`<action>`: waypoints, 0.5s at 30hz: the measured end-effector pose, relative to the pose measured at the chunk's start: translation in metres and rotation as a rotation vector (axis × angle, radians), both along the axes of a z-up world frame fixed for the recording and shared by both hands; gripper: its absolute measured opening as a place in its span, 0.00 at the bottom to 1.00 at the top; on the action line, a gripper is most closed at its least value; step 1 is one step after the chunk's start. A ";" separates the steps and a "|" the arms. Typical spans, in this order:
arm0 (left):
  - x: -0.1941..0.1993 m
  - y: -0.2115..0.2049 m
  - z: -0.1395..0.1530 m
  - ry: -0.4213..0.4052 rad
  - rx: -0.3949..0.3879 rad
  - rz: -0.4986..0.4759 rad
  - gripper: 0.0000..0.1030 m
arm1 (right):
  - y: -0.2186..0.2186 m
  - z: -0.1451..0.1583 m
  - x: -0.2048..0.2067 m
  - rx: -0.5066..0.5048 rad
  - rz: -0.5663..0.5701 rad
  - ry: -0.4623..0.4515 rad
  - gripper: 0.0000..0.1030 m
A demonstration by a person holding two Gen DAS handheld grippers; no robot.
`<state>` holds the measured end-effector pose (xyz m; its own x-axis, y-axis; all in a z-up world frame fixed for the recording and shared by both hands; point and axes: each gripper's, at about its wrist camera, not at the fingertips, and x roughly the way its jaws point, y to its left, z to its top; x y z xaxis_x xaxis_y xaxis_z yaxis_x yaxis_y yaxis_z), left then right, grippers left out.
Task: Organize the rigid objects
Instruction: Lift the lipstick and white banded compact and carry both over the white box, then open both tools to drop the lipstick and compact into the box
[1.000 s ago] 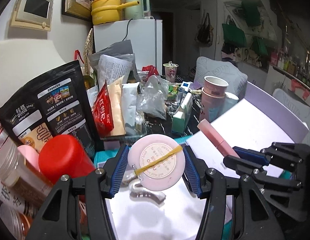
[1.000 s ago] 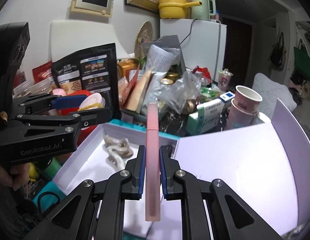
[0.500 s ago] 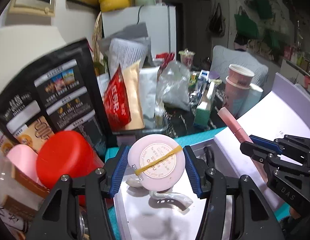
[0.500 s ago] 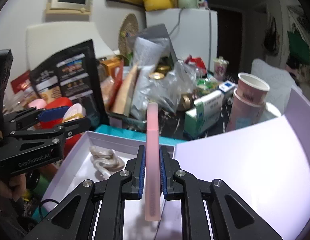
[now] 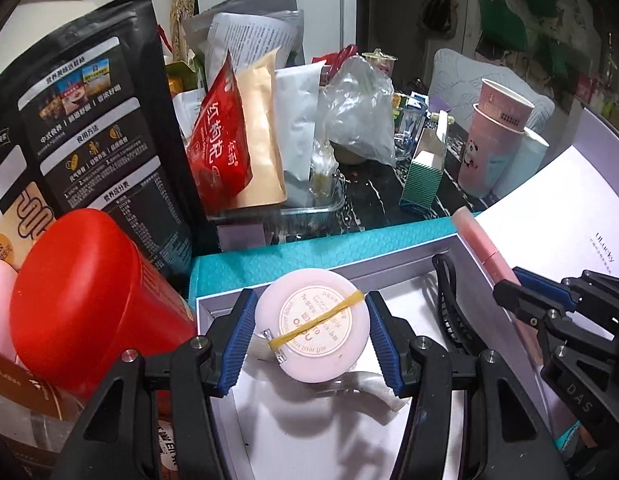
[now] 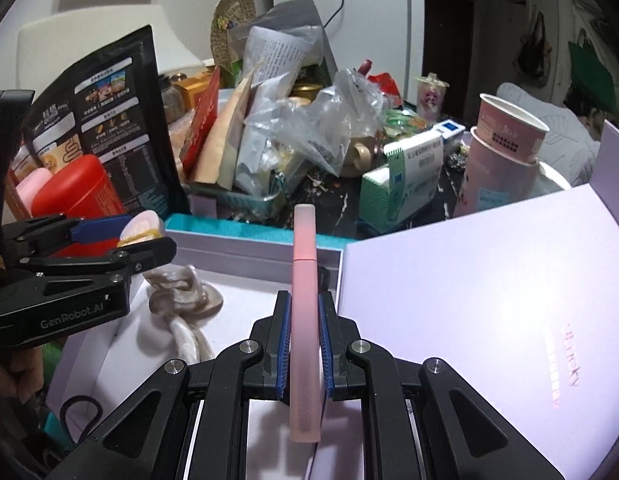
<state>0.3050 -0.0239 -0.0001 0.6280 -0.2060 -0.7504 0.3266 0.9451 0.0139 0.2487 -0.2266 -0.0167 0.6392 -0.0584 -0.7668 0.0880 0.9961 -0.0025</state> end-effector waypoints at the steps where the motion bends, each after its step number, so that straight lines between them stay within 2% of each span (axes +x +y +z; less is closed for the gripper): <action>1: 0.001 -0.001 -0.001 0.005 0.005 -0.003 0.53 | 0.002 -0.002 0.001 -0.002 0.000 0.009 0.13; 7: 0.002 -0.007 -0.009 0.011 0.075 0.019 0.53 | 0.016 -0.014 0.004 -0.080 -0.003 0.038 0.13; 11: 0.004 -0.012 -0.019 0.058 0.060 -0.015 0.53 | 0.017 -0.019 0.006 -0.087 -0.008 0.051 0.13; 15: 0.003 -0.019 -0.028 0.080 0.096 -0.029 0.53 | 0.018 -0.022 0.007 -0.083 -0.009 0.067 0.13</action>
<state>0.3082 -0.0433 -0.0281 0.5604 -0.1480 -0.8149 0.3572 0.9309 0.0765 0.2561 -0.2091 -0.0389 0.5861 -0.1294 -0.7999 0.0939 0.9914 -0.0916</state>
